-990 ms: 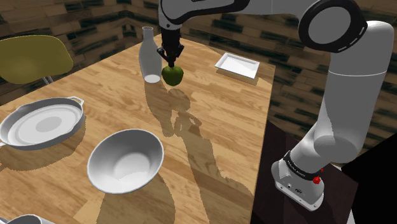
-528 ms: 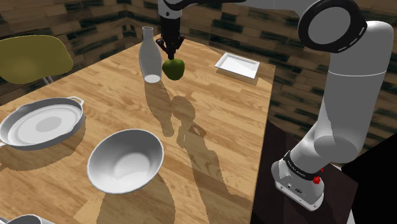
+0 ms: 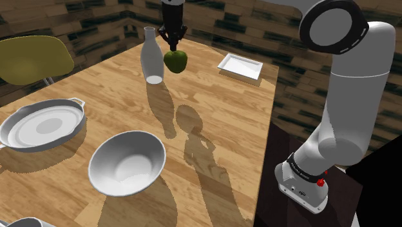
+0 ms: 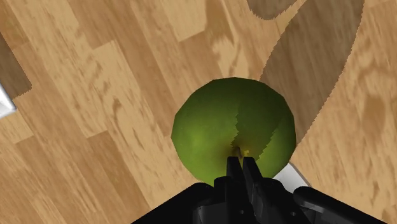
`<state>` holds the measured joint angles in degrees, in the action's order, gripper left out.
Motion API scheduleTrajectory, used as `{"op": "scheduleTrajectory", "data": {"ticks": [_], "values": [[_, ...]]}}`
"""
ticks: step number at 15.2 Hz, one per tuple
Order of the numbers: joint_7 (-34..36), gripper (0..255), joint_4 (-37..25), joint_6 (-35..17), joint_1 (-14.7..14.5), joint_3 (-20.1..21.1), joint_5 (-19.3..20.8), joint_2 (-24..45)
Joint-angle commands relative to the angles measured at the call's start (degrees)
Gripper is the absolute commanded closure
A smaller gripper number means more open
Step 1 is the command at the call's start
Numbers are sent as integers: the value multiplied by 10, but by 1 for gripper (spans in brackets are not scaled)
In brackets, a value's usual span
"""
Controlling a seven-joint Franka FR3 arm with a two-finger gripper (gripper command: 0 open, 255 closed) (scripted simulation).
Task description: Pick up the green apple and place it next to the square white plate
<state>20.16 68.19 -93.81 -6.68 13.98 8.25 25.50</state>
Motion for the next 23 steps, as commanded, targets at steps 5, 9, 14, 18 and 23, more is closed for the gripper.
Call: {"op": "scheduleTrajectory", "data": {"ticks": [5,9,14,18,23], "values": [[-2,255,-73,56,-8,0,4,17],[-5,255,-138,100,-16,-1,8,37],[-18,255,-198,142,-14,-4,11,54],[-63,255,-129,114,35,-12,-3,11],[-122,255,-88,97,88,-25,-15,-16]]}}
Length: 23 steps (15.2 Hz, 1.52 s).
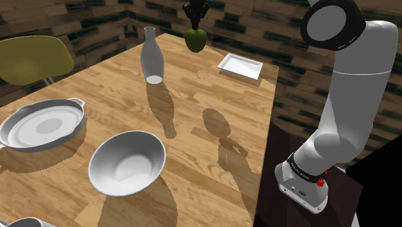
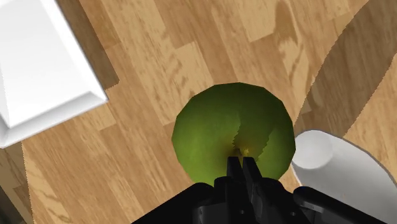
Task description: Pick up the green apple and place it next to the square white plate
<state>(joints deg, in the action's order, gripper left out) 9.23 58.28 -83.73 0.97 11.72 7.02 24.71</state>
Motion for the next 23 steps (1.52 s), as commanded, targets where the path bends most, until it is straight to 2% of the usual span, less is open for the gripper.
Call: {"op": "scheduleTrajectory", "data": {"ticks": [1,7,13,23], "values": [[-25,255,15,-6,21,-6,-5,-11],[-97,255,13,-8,77,-25,-15,-11],[-164,255,-32,7,125,-43,-20,18],[-161,255,114,-97,134,-43,-25,-25]]}}
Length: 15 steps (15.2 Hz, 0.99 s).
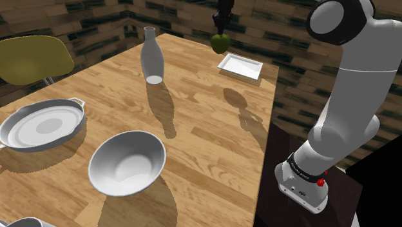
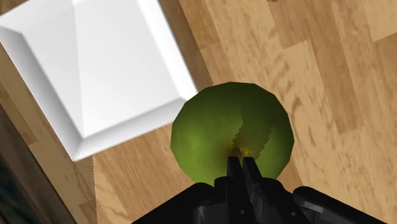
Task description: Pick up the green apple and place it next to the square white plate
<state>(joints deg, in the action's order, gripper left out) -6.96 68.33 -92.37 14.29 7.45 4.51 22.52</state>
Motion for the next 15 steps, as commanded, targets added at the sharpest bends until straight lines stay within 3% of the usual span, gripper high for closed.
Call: {"op": "scheduleTrajectory", "data": {"ticks": [1,15], "values": [[1,255,24,-19,1,0,-1,-6],[5,255,149,-133,6,-1,-1,-17]]}}
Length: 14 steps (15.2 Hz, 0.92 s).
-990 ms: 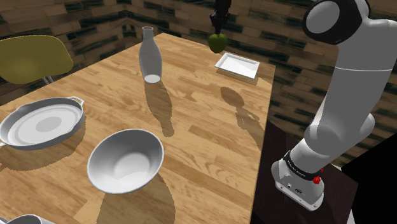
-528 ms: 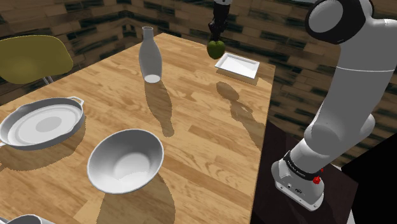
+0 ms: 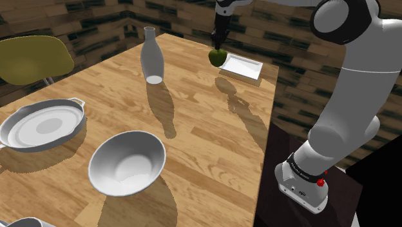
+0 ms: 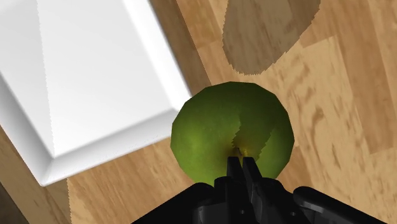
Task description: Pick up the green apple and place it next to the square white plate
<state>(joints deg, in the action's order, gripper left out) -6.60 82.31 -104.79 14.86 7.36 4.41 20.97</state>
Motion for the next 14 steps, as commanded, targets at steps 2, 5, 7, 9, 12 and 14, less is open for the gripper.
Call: {"op": "scheduleTrajectory", "data": {"ticks": [2,5,7,9,12,14], "values": [[2,255,23,-24,0,0,0,0],[3,255,43,-45,1,0,1,2],[3,255,43,-45,1,0,1,2],[3,255,43,-45,1,0,1,2],[3,255,43,-45,1,0,1,2],[3,0,43,-45,1,0,1,2]]}}
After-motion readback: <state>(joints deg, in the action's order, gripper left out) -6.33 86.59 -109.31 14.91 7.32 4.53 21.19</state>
